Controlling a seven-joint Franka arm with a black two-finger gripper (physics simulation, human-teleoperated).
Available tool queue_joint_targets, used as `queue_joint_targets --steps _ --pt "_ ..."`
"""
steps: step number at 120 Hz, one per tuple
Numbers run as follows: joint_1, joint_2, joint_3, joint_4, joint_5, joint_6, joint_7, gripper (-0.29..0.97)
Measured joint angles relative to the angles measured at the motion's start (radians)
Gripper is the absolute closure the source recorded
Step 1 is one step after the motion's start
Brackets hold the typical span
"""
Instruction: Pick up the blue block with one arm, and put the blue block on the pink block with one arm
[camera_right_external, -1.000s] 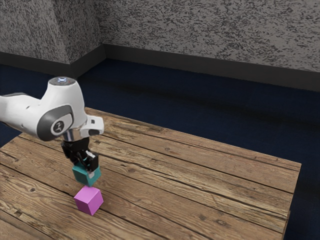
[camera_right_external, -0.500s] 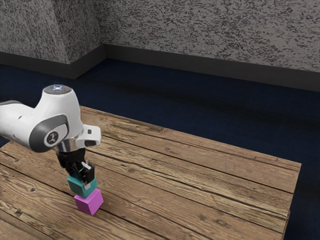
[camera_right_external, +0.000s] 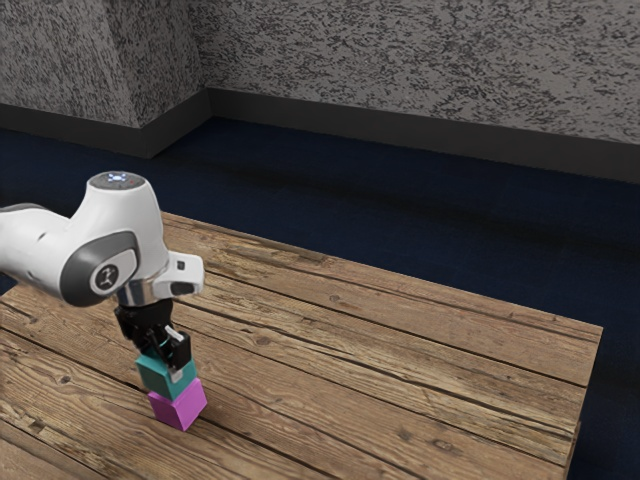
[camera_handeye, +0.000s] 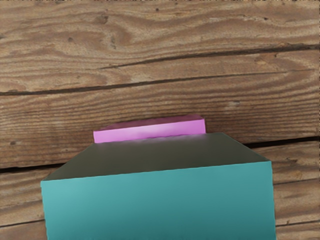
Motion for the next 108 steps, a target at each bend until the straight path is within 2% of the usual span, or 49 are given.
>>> queue_joint_targets --steps 30,47,62,83,108 --pt "0.002 0.009 0.000 0.009 -0.001 -0.001 0.002 0.33" --pt "0.002 0.009 0.000 0.009 -0.007 0.000 0.008 0.18" --pt "0.002 0.007 0.000 0.009 -0.009 -0.001 0.013 0.10" --pt "-0.003 -0.087 -0.012 0.061 -0.010 -0.050 0.018 0.04" --pt "-0.005 -0.104 -0.014 0.068 -0.011 -0.092 0.024 0.02"
